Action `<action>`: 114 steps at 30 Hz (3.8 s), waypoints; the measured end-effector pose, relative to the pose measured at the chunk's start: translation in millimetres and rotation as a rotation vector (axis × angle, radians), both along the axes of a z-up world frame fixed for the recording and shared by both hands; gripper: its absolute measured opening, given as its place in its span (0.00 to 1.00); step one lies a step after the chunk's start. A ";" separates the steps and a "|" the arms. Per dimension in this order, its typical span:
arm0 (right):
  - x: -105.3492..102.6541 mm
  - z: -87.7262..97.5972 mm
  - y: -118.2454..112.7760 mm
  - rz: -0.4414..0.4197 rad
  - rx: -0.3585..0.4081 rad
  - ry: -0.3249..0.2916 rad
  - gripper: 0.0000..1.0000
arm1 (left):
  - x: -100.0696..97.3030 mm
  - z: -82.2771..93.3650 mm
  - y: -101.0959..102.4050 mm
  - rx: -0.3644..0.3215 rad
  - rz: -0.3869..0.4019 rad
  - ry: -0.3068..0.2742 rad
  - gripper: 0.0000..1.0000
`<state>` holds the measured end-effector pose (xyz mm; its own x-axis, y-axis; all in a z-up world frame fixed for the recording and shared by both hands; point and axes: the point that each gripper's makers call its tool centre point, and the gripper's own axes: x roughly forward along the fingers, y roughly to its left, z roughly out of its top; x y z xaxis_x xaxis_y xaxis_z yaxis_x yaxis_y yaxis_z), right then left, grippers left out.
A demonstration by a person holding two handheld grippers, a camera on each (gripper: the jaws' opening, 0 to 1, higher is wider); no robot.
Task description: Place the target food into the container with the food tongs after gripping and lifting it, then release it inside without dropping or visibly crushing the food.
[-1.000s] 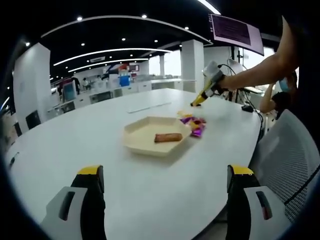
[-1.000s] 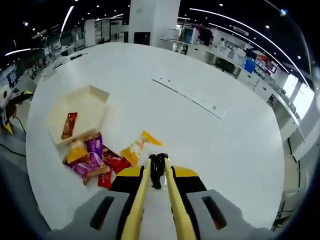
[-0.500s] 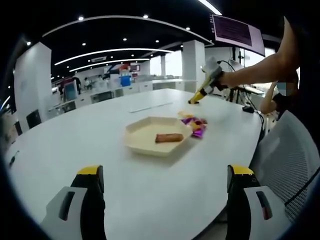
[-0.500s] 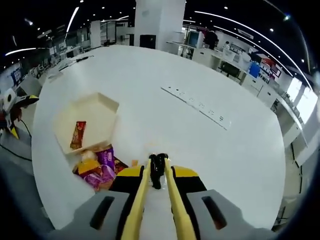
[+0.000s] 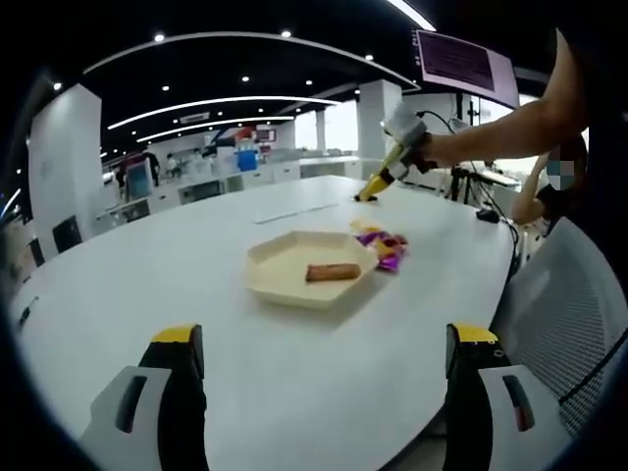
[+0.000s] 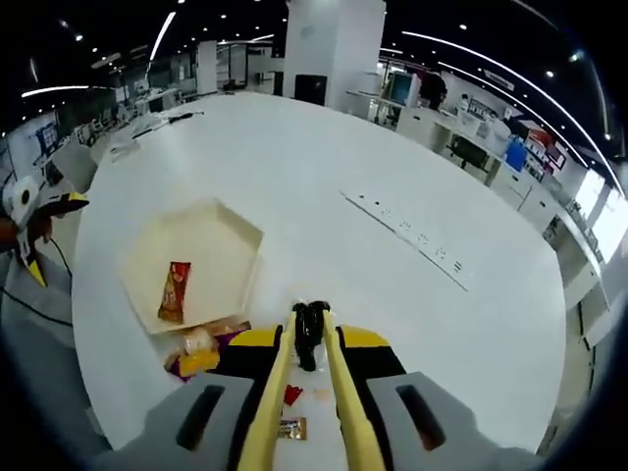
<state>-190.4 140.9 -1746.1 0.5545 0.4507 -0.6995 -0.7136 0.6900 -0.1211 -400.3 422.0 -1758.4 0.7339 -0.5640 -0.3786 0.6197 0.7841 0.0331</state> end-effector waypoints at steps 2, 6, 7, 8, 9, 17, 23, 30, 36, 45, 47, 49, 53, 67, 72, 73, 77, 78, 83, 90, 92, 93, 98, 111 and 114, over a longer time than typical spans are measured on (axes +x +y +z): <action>0.4 1.3 9.9 0.011 0.005 0.000 0.20 | 0.1 0.2 0.1 -0.001 0.001 -0.001 1.00; -0.2 4.4 33.3 0.046 0.012 -0.005 0.20 | 0.3 0.2 0.1 -0.002 0.001 0.001 1.00; -1.0 5.4 38.2 0.054 0.010 -0.007 0.20 | 0.3 0.2 0.2 -0.003 0.001 0.001 1.00; -1.7 5.9 43.0 0.060 0.012 -0.005 0.20 | 0.3 0.4 0.2 -0.004 0.002 0.000 1.00; -1.6 6.3 49.9 0.070 0.016 -0.005 0.20 | 0.5 0.9 0.3 -0.005 0.002 -0.002 1.00; -8.9 9.7 91.6 0.136 0.021 -0.010 0.20 | 1.6 3.2 2.1 -0.010 0.013 -0.011 1.00; -13.2 8.8 115.3 0.172 0.019 -0.010 0.20 | 2.0 4.0 2.6 -0.012 0.015 -0.016 1.00; -15.3 4.3 134.8 0.194 0.021 -0.001 0.21 | 1.6 3.8 2.3 -0.007 0.014 -0.014 1.00; -21.3 -1.6 140.8 0.233 0.015 0.003 0.22 | 2.4 3.3 3.8 -0.005 0.021 -0.012 1.00; -21.1 7.5 140.5 0.240 0.037 0.002 0.24 | 2.0 2.4 3.5 0.000 0.018 -0.009 1.00; -19.6 10.0 137.4 0.240 0.032 -0.006 0.24 | 2.2 2.5 3.9 -0.001 0.021 -0.010 1.00; -17.8 12.7 132.1 0.234 0.031 -0.010 0.25 | 2.0 2.2 3.9 0.001 0.019 -0.010 1.00; -15.2 14.4 119.2 0.218 0.034 -0.012 0.25 | 2.4 2.3 4.5 -0.001 0.022 -0.013 1.00; -10.0 10.8 51.4 0.139 0.007 -0.015 0.26 | 2.2 0.7 4.5 0.001 0.020 -0.008 1.00; -7.5 7.8 22.3 0.092 0.005 -0.010 0.26 | 2.2 0.7 4.6 0.003 0.021 -0.008 1.00; -8.1 6.3 16.6 0.082 0.003 -0.006 0.27 | 2.1 0.7 4.5 0.003 0.021 -0.008 1.00; -8.1 3.0 0.3 0.055 -0.001 -0.005 0.27 | 2.0 0.2 4.3 0.005 0.019 -0.006 1.00; -8.4 1.9 -5.1 0.046 -0.005 -0.004 0.27 | 1.9 0.0 4.3 0.005 0.019 -0.005 1.00; -7.9 1.1 -23.5 0.008 -0.006 -0.003 0.27 | 1.5 -0.4 3.1 0.006 0.014 -0.002 1.00; -5.3 -1.0 -41.0 -0.058 0.000 0.004 0.27 | 0.3 -1.8 1.6 0.011 0.004 0.002 1.00; -4.4 -2.9 -43.1 -0.070 0.001 0.007 0.27 | 0.3 -1.9 1.9 0.010 0.005 0.003 1.00; -3.9 -3.9 -42.9 -0.074 0.005 0.010 0.27 | 0.3 -1.7 1.8 0.009 0.005 0.003 1.00; -0.7 -8.7 -41.5 -0.101 0.006 0.016 0.28 | 0.5 -1.7 2.0 0.006 0.006 0.004 1.00; 1.1 -38.5 -37.6 -0.156 -0.003 0.044 0.28 | 1.1 -1.8 2.8 -0.002 0.014 0.007 1.00; 2.0 -43.8 -38.0 -0.176 0.007 0.054 0.28 | 0.9 -2.6 2.1 -0.002 0.010 0.012 1.00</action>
<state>-188.4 102.9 -1789.8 0.5870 0.3550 -0.7276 -0.5868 0.8058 -0.0803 -399.4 424.1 -1761.0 0.7351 -0.5573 -0.3861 0.6122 0.7903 0.0246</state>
